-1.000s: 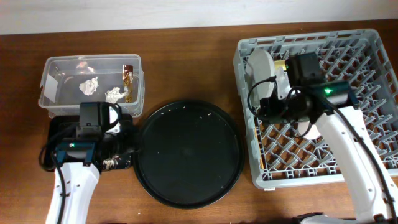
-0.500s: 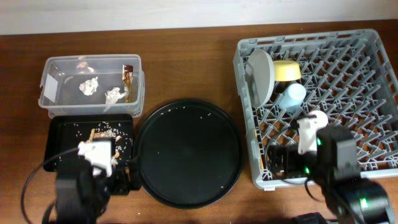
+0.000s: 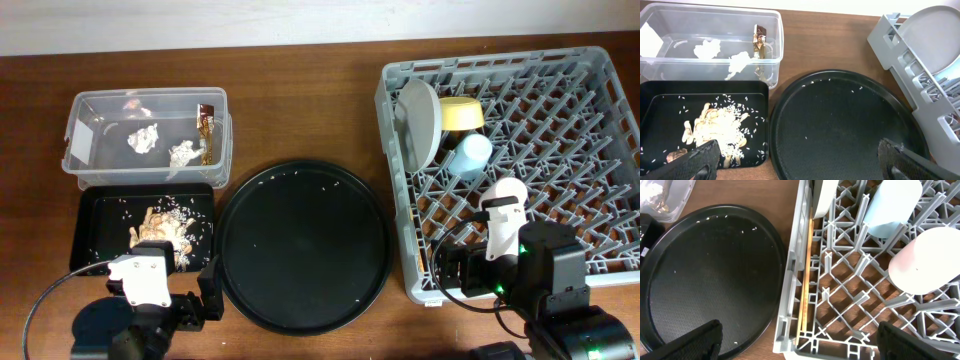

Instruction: Sort waste into correct bins and load items into the dishwasher rack

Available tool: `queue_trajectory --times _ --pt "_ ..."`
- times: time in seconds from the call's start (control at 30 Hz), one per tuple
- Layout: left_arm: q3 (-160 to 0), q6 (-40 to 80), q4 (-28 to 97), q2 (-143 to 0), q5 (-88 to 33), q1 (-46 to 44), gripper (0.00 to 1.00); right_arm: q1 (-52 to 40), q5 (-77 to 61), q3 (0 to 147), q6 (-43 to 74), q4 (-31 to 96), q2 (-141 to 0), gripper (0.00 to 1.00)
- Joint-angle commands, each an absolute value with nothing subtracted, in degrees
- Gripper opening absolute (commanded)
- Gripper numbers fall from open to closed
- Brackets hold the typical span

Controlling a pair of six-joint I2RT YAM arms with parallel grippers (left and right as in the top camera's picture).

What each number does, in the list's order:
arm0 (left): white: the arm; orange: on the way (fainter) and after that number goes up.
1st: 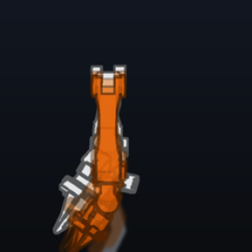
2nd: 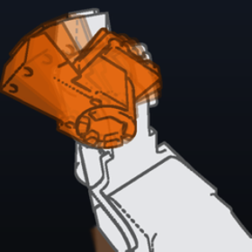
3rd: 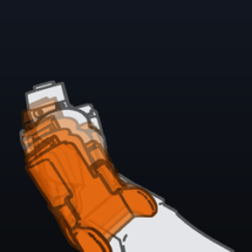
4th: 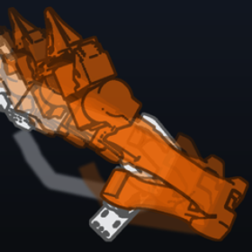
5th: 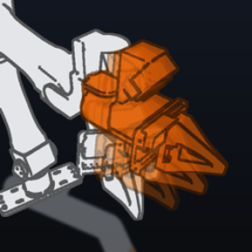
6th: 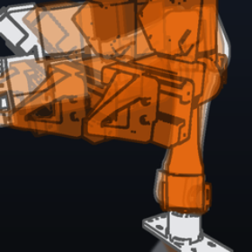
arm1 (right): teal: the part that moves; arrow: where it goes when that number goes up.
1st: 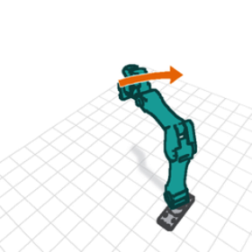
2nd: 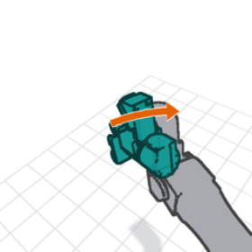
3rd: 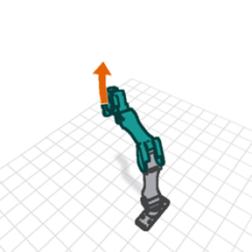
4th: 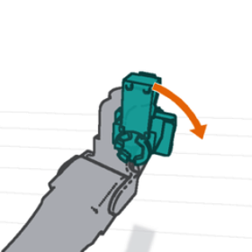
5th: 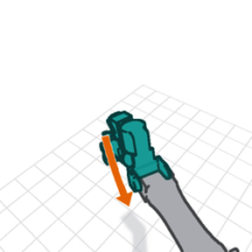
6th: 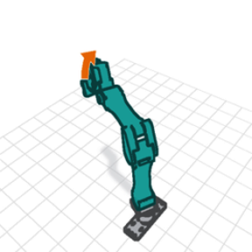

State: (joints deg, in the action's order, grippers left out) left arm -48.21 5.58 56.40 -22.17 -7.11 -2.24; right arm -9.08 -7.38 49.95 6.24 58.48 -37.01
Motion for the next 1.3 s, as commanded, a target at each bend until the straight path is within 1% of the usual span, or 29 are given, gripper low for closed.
queue_trajectory --times 0.0,0.17,0.23,0.37,0.57,0.67,0.73,0.83,0.87,1.0,1.27 --pt "-47.72 5.72 56.42 -21.89 -7.75 -2.48 0.99 -8.97 -6.87 49.39 6.44 58.48 -36.84 0.99" --pt "-47.72 5.72 56.42 -21.89 -7.73 -2.48 0.99 -8.97 -6.70 49.39 6.20 58.46 -36.84 0.99" --pt "-47.72 5.72 56.42 -21.89 -7.73 -2.48 0.99 -8.97 -1.69 49.25 5.48 55.70 -36.51 0.99" --pt "-47.72 5.72 56.42 -21.89 -7.73 -2.46 0.99 -6.24 3.66 44.16 4.47 45.25 -30.33 0.99" --pt "-47.72 5.72 56.42 -21.89 -7.73 -2.48 0.99 -4.71 4.49 19.86 4.93 25.04 -7.18 0.99" --pt "-47.72 5.72 56.42 -21.89 -7.73 -2.48 0.99 -4.73 4.36 11.64 4.91 16.82 -0.14 0.99" --pt "-47.72 5.72 56.42 -21.89 -7.73 -2.46 0.99 -4.75 4.38 8.43 4.91 10.17 -0.19 0.99" --pt "-47.72 5.72 56.42 -21.89 -7.73 -2.48 0.99 -4.73 5.06 1.30 4.89 -4.25 -0.19 0.99" --pt "-47.72 5.72 56.42 -21.89 -7.73 -2.48 0.99 -4.73 5.08 0.34 4.86 -4.58 -0.19 0.99" --pt "-47.72 5.72 56.42 -21.89 -7.73 -2.48 0.99 -4.73 3.66 0.32 4.91 4.71 -0.19 0.99" --pt "-47.72 5.72 56.42 -21.89 -7.73 -2.46 0.99 -4.75 3.68 0.32 4.91 4.32 -0.21 0.99"
